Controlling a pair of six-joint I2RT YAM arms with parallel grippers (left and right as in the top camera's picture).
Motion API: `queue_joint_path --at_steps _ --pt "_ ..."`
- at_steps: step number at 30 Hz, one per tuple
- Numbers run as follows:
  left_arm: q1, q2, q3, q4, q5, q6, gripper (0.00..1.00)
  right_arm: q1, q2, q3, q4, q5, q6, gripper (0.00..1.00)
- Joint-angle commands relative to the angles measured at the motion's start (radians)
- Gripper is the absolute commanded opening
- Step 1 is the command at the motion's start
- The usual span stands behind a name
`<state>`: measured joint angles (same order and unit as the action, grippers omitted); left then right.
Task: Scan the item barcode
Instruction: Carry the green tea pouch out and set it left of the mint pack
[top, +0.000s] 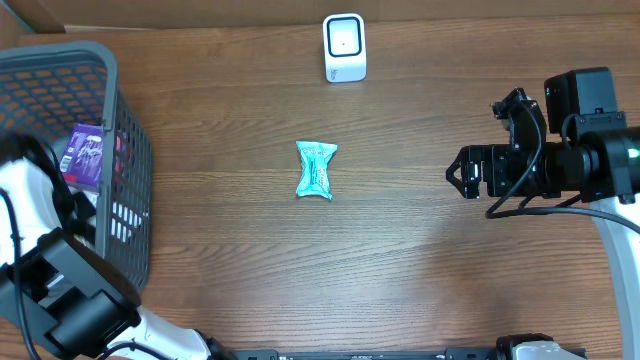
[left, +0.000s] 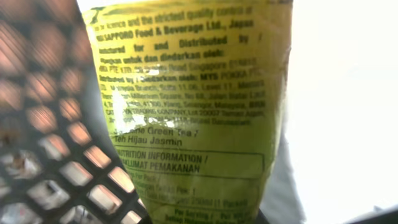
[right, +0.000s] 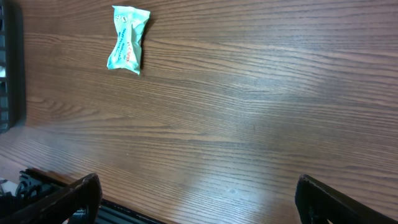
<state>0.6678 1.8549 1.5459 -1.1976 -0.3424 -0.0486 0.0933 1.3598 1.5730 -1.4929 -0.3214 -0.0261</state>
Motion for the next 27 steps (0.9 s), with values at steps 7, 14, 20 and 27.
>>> queue_joint_path --at_steps 7,14,20,27 --pt "-0.129 -0.019 0.719 -0.305 0.216 -0.065 0.04 0.005 -0.007 0.014 0.011 0.006 -0.005 1.00" --pt "-0.255 -0.031 1.090 -0.492 0.626 -0.041 0.04 0.005 -0.007 0.014 0.021 0.006 -0.004 1.00" --pt "-0.508 -0.041 1.041 -0.492 0.707 -0.018 0.04 0.005 -0.007 0.015 0.038 0.005 0.000 1.00" --pt "-0.818 -0.021 0.702 -0.412 0.467 -0.190 0.04 0.005 -0.007 0.014 0.055 0.005 0.004 1.00"
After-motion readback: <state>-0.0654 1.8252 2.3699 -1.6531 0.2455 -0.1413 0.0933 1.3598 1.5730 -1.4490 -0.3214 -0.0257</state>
